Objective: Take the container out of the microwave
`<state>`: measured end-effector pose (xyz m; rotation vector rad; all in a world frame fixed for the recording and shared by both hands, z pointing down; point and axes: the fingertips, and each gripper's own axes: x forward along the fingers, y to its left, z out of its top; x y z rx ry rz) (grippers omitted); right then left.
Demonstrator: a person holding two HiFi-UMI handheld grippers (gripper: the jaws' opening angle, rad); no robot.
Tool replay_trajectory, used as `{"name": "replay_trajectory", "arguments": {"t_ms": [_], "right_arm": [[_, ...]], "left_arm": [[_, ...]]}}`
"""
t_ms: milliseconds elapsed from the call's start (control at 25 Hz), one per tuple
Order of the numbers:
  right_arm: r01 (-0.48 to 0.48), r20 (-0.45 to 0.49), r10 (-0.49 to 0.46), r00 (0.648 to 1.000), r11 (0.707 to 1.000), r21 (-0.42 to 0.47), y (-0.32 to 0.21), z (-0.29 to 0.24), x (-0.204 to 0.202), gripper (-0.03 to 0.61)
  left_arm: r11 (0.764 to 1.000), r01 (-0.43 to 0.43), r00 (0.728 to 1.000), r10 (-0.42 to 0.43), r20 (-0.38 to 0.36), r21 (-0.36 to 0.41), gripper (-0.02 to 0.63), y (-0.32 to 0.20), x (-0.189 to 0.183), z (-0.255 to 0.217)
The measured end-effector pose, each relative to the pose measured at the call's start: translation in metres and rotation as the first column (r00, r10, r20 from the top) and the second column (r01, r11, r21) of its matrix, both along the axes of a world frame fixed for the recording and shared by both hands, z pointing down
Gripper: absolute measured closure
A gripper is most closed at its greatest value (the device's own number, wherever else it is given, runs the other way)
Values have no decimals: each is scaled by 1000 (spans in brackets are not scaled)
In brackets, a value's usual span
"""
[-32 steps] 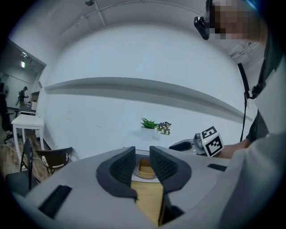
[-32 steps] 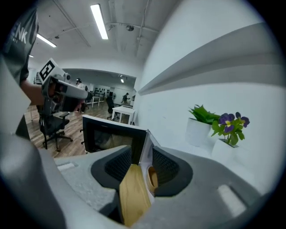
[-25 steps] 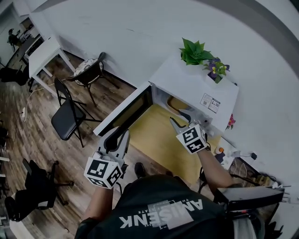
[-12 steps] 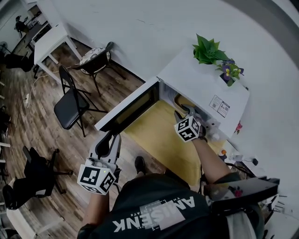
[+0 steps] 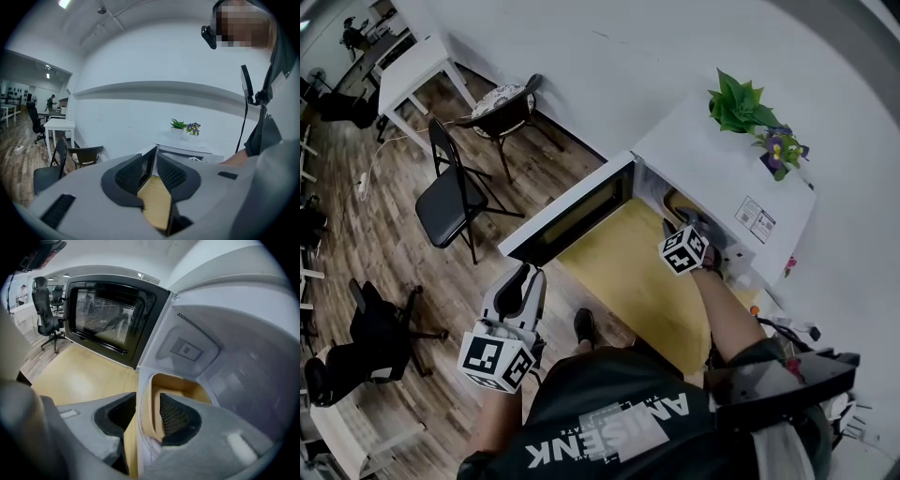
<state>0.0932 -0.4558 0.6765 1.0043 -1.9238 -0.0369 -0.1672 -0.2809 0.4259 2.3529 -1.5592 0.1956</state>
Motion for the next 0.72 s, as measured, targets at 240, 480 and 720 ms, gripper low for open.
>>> {"name": "replay_trajectory", "arguments": {"t_ms": [240, 480, 720], "right_arm": [[8, -37, -8, 999, 1000, -1, -3, 5, 1, 446], [-2, -34, 2, 999, 1000, 3, -2, 0, 4, 511], [-2, -26, 2, 1000, 1000, -5, -2, -2, 2, 548]], "left_arm": [[1000, 4, 1000, -4, -13, 11, 532, -2, -5, 3], [1000, -8, 1000, 8, -12, 4, 532, 0, -5, -1], [1000, -22, 1000, 22, -9, 12, 532, 2, -10, -2]]}}
